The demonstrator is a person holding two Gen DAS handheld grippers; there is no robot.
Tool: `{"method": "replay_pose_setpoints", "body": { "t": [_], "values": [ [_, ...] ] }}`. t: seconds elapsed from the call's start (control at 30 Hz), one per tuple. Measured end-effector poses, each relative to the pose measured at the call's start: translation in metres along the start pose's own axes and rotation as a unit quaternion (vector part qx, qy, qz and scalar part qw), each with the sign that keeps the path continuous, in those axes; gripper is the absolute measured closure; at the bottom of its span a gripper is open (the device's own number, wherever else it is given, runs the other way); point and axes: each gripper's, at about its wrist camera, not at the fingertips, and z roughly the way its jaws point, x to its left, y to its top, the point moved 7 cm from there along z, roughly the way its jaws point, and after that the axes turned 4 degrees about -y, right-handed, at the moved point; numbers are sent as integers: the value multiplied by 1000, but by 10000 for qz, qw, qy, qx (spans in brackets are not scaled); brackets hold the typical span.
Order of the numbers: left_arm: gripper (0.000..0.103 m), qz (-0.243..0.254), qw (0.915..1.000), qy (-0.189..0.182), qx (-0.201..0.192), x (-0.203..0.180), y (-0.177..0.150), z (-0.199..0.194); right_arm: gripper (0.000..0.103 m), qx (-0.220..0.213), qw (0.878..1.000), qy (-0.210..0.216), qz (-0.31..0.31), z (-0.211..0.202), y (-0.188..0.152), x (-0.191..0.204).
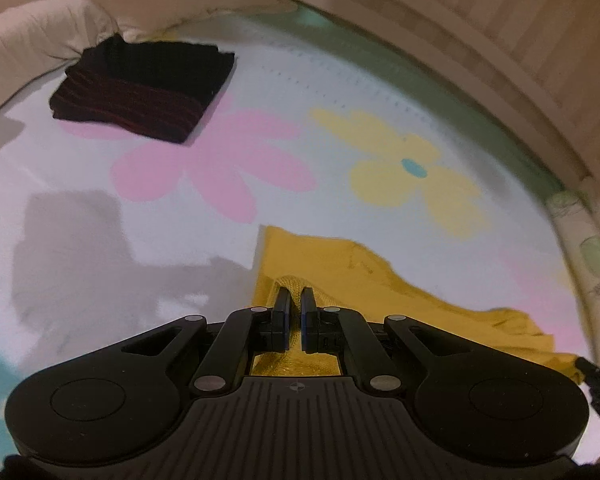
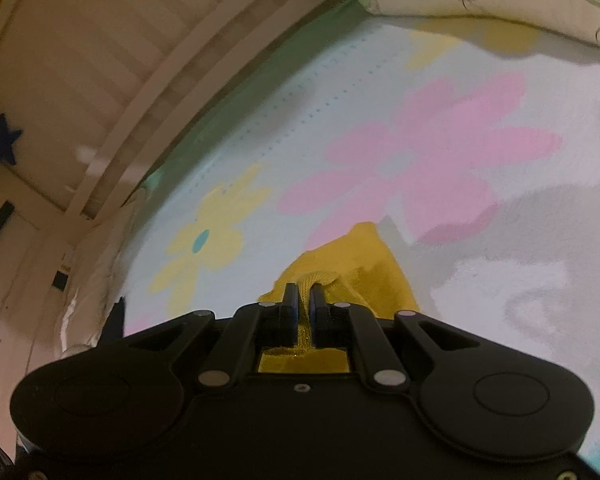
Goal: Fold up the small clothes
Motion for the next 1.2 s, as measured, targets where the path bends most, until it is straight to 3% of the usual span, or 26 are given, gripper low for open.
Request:
{"method": "replay_pose_setpoints", "body": {
  "t": [0.1,0.2,0.27,0.33,0.47,0.57,0.7,0.93,1.07,1.2],
  "values": [
    [98,-186,9998,15,11,11,0,16,88,90,9999,-127,-14,15,-3,-6],
    [93,-429,9990,-37,74,21,1,26,79,38,9997,-235,84,23,-4,-14],
    [79,-381,9992,150,17,24,4,24,42,17,9995,-228,209,23,-4,-19],
    [73,-198,9992,284,-219,24,9,15,26,-199,9993,-277,126,17,-1,-19],
    [69,371,9983,264,-364,9,8,-4,26,-499,9974,-322,-419,1,6,-8],
    [59,641,9976,63,-266,-1,-5,-16,26,-460,9927,-306,-1070,-8,-1,9],
    [58,1292,9916,0,12,-16,-33,-22,26,-332,9765,-325,-2106,-19,-21,27],
    [58,2115,9752,-230,603,-36,-83,-21,27,183,9480,-173,-3172,-18,-64,41],
    [58,2237,9724,-72,659,-36,-89,-5,29,448,9280,-205,-3694,-12,-87,46],
    [58,1988,9791,-17,420,-35,-74,3,29,601,9129,-299,-4027,1,-103,48]
  ]
}}
